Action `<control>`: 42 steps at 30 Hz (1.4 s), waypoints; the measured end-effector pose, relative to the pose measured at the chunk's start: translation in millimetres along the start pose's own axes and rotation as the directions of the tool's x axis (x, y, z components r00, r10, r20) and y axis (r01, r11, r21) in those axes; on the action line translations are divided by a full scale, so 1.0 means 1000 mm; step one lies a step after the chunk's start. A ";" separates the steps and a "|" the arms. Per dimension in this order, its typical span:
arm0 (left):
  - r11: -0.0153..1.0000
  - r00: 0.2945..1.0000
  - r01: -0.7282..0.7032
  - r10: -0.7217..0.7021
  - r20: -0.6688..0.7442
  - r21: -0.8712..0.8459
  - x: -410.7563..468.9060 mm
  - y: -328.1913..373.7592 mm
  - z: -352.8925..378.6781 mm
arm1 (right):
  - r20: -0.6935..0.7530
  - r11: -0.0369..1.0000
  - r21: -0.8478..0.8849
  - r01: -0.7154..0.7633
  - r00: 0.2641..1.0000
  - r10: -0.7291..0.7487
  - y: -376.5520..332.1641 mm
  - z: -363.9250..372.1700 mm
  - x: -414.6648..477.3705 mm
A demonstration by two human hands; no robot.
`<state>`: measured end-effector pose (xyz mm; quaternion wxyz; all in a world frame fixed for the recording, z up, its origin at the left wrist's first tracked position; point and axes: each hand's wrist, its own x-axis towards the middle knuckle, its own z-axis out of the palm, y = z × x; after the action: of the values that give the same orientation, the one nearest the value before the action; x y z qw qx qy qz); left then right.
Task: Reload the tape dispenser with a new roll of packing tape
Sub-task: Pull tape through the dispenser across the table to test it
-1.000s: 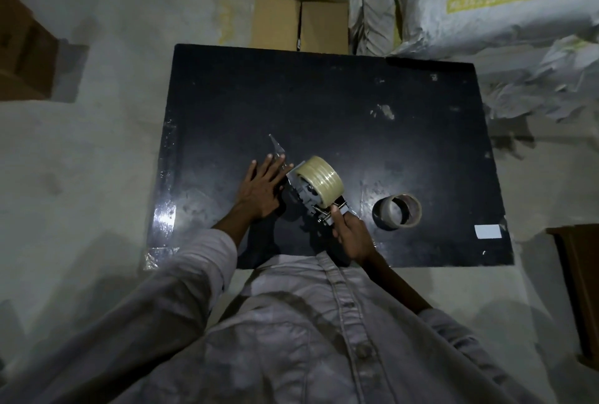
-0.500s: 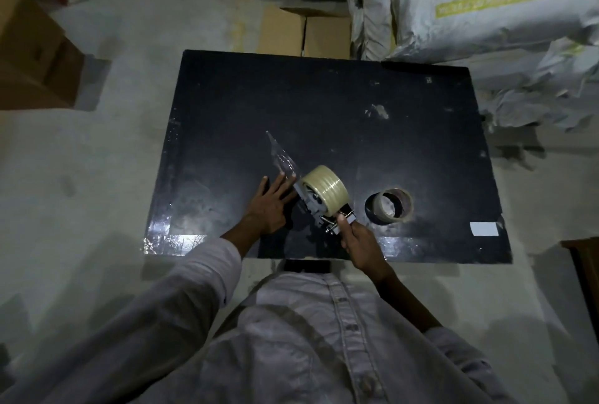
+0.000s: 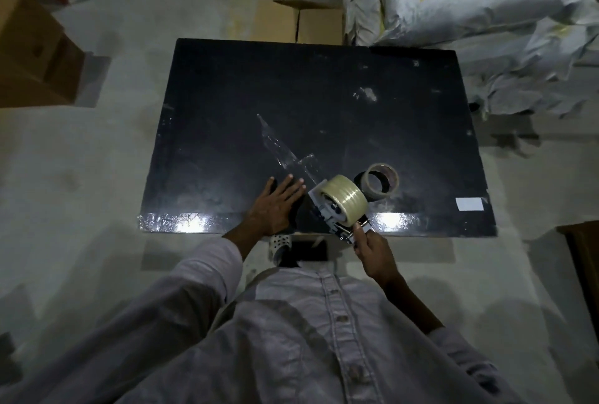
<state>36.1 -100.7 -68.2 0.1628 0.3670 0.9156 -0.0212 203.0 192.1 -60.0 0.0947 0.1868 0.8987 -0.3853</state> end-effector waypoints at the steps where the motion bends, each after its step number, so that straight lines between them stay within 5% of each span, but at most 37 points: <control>1: 1.000 1.000 -0.020 0.019 -0.015 -0.013 -0.002 0.006 0.003 | -0.015 1.000 -0.010 0.003 1.000 -0.003 0.009 -0.003 -0.007; 9: 0.981 0.980 -0.194 0.194 0.045 -0.011 -0.004 0.066 -0.001 | -0.063 1.000 -0.017 -0.009 0.998 0.008 0.042 -0.015 -0.046; 25: 0.997 0.991 0.058 -0.064 0.115 0.054 -0.018 0.102 0.007 | -0.085 0.983 -0.162 -0.089 0.993 0.076 0.030 -0.029 -0.068; 42: 0.993 0.988 0.114 -0.118 0.099 0.041 -0.020 0.122 0.015 | -0.157 0.966 -0.139 -0.216 0.968 0.194 0.053 -0.039 -0.124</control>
<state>136.4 -27.4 -66.0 0.2008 0.3146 0.9254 -0.0653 336.8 221.2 -29.3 0.0842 0.2979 0.9061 -0.2882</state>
